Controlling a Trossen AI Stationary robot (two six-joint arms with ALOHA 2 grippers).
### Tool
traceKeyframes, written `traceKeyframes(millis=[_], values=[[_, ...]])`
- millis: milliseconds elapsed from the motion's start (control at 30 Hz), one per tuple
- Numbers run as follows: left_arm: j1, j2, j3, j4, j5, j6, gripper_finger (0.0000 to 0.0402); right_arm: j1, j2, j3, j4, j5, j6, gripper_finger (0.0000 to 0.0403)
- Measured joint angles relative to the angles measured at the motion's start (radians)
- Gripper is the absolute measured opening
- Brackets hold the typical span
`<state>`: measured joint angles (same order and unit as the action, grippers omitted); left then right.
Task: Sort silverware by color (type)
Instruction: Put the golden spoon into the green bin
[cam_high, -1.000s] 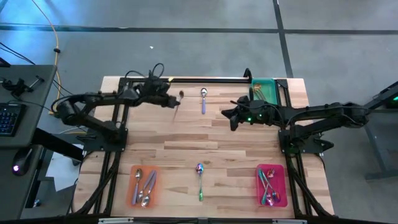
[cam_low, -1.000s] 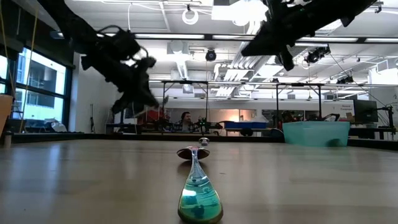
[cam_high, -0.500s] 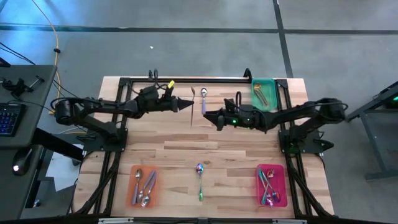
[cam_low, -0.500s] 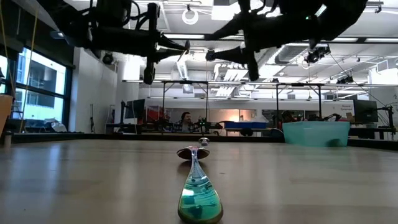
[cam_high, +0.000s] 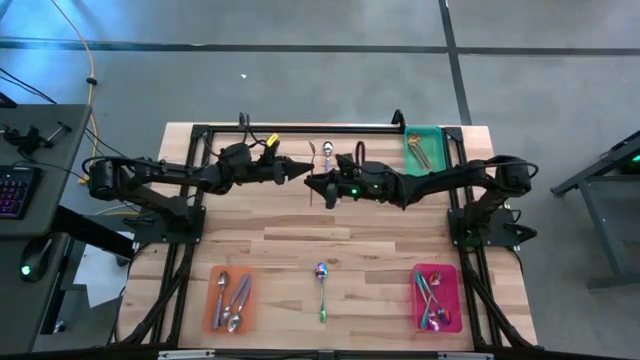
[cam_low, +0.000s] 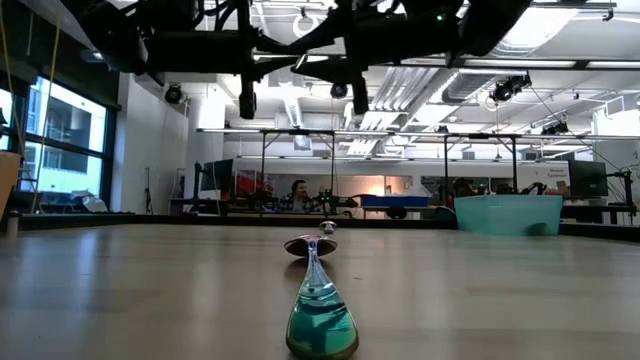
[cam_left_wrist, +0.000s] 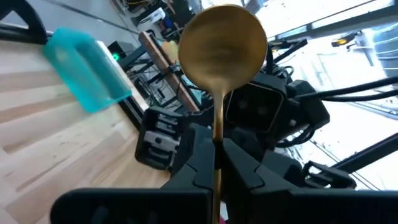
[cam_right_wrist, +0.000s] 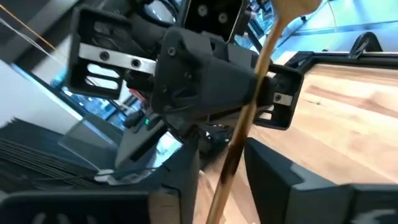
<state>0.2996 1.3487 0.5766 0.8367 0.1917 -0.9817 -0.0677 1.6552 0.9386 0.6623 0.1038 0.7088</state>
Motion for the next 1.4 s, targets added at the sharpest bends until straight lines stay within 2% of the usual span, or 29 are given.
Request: traceKeyframes(millis=[300,800,1000,1167,1400], values=[[0.000,-0.002,0.000,0.053,0.008,0.042,0.0000,0.000,0.027,0.089,-0.120,0.002,-0.079,0.0009],[0.003,-0.001,0.000,0.088,0.016,0.041,0.0006,0.000,0.021,0.097,-0.133,0.000,-0.079,0.0001],[0.006,-0.001,0.001,0.091,0.018,0.034,0.0033,0.000,0.015,0.097,-0.144,0.000,-0.085,0.0000],[0.006,-0.001,0.001,0.090,0.020,0.022,0.0038,0.000,0.010,0.097,-0.148,0.000,-0.085,0.0000],[0.007,-0.001,0.002,0.084,0.068,0.047,0.0063,-0.013,-0.049,0.096,-0.198,0.002,-0.090,0.0000]])
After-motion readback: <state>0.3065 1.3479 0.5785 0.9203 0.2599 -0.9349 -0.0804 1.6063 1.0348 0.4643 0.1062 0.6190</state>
